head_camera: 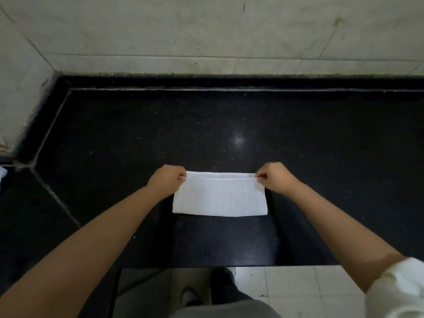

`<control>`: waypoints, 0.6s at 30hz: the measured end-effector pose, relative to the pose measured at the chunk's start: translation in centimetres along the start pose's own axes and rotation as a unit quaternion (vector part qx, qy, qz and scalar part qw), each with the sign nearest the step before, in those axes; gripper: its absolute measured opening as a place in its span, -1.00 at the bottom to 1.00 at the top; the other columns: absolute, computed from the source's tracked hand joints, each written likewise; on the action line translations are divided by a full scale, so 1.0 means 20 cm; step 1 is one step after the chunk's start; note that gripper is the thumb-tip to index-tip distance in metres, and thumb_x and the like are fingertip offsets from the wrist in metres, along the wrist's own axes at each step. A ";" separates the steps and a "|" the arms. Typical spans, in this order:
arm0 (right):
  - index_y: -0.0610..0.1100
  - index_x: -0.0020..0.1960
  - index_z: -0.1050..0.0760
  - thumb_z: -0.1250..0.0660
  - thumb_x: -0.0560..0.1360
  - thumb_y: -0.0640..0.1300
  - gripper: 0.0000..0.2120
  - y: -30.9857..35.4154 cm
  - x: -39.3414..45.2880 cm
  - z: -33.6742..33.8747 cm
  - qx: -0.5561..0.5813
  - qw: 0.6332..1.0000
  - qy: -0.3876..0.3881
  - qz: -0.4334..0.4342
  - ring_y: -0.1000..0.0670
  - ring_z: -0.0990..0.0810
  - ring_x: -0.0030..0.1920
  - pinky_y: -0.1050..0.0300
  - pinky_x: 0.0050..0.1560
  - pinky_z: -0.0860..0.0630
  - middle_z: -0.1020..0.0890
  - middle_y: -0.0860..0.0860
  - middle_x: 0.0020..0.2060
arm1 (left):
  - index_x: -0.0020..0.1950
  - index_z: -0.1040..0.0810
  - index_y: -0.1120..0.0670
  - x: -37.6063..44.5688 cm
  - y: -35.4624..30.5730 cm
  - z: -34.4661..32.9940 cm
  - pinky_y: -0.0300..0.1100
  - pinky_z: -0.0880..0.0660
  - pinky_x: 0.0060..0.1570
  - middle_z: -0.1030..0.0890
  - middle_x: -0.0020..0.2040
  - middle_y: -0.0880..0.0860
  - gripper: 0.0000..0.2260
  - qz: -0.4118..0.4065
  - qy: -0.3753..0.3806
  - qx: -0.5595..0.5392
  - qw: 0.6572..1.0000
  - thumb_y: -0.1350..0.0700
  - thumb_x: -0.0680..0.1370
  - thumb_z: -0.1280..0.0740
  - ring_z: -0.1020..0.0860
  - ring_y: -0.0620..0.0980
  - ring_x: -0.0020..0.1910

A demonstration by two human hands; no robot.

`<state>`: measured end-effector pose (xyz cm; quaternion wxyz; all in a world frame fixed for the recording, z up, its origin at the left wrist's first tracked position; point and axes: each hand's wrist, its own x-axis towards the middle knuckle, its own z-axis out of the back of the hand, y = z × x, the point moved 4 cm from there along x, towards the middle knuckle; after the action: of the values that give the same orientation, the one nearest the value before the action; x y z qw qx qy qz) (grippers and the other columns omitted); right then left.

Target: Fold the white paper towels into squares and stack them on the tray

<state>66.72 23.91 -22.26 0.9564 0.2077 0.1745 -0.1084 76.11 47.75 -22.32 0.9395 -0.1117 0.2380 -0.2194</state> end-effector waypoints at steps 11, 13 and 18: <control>-0.29 0.04 -0.58 -0.13 0.53 -0.34 -0.74 -0.06 0.12 -0.11 -0.023 0.999 -0.046 -0.017 -0.13 -0.51 0.08 0.08 0.02 -0.49 -0.55 -0.17 0.05 | 0.23 -0.48 0.14 0.13 0.02 -0.10 -0.19 -0.43 0.17 -0.48 0.26 0.06 -0.76 -0.021 -0.055 0.080 0.995 0.16 0.62 -0.13 -0.42 -0.01 0.23; -0.30 0.05 -0.57 -0.13 0.52 -0.35 -0.74 -0.06 0.10 -0.13 -0.050 0.997 -0.046 -0.023 -0.12 -0.50 0.09 0.06 0.01 -0.51 -0.55 -0.16 0.04 | 0.26 -0.45 0.11 0.14 0.02 -0.10 -0.21 -0.42 0.16 -0.47 0.25 0.05 -0.75 -0.037 -0.045 0.109 0.992 0.14 0.63 -0.10 -0.41 -0.03 0.23; -0.29 0.04 -0.57 -0.12 0.50 -0.39 -0.73 -0.05 0.08 -0.15 -0.068 0.994 -0.059 -0.058 -0.10 -0.49 0.08 0.10 -0.01 -0.51 -0.58 -0.13 0.03 | 0.27 -0.38 0.10 0.17 0.00 -0.09 -0.23 -0.41 0.15 -0.44 0.25 0.06 -0.76 -0.066 -0.025 0.171 0.983 0.16 0.61 -0.14 -0.41 -0.02 0.22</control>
<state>67.01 24.16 -25.67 0.9689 0.1253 0.1369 -0.1639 77.89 46.09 -25.19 0.9337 0.0295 0.1656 -0.3160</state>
